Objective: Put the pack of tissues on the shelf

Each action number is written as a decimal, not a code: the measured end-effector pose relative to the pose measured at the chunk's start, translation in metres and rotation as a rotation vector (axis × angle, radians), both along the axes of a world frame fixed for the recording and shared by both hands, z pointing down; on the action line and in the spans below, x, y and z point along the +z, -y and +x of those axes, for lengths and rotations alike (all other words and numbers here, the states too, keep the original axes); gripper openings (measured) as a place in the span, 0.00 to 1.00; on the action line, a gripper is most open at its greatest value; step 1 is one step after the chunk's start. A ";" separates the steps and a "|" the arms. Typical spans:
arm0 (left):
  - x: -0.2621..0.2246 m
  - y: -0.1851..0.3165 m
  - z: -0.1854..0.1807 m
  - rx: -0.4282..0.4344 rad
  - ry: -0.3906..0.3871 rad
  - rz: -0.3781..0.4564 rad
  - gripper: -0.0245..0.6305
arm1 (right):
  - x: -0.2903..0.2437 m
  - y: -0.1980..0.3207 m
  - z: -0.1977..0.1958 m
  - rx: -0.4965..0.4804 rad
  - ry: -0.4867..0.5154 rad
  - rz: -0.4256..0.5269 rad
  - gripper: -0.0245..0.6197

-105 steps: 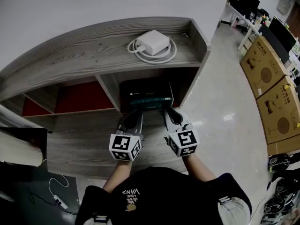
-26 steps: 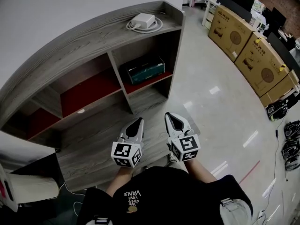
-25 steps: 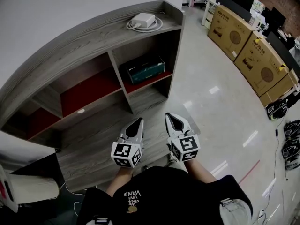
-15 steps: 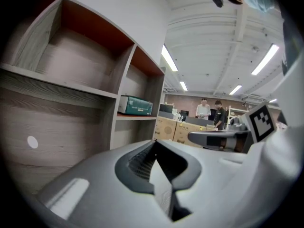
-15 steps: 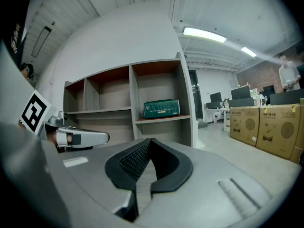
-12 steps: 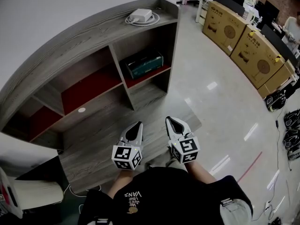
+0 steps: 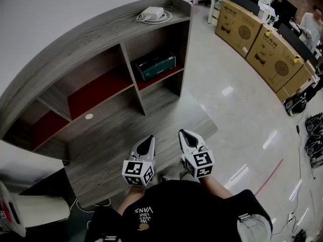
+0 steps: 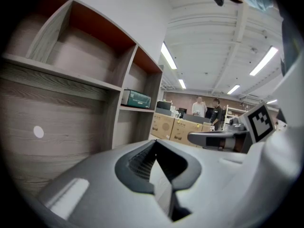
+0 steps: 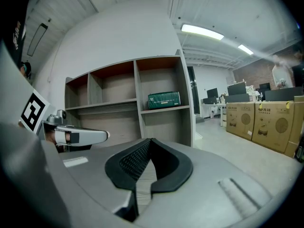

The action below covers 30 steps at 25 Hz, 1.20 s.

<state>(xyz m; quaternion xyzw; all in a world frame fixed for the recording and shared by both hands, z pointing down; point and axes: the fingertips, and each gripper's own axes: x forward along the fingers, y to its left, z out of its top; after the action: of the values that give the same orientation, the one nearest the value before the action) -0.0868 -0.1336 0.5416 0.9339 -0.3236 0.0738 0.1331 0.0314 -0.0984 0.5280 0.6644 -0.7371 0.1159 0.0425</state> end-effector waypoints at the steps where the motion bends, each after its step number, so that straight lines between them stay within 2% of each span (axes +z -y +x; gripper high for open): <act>1: 0.001 -0.002 -0.001 0.006 0.000 0.000 0.12 | 0.001 -0.002 -0.002 0.001 -0.001 -0.003 0.04; 14: 0.017 -0.017 -0.011 0.035 0.037 -0.021 0.12 | 0.015 -0.014 -0.021 -0.030 -0.038 -0.061 0.04; 30: 0.015 -0.014 -0.016 0.032 0.025 -0.024 0.12 | 0.013 -0.012 -0.023 -0.012 -0.024 -0.042 0.04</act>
<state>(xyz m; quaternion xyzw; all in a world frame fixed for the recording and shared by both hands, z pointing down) -0.1033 -0.1191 0.5570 0.9364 -0.3092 0.0912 0.1389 0.0085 -0.0866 0.5409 0.6605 -0.7378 0.1230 0.0660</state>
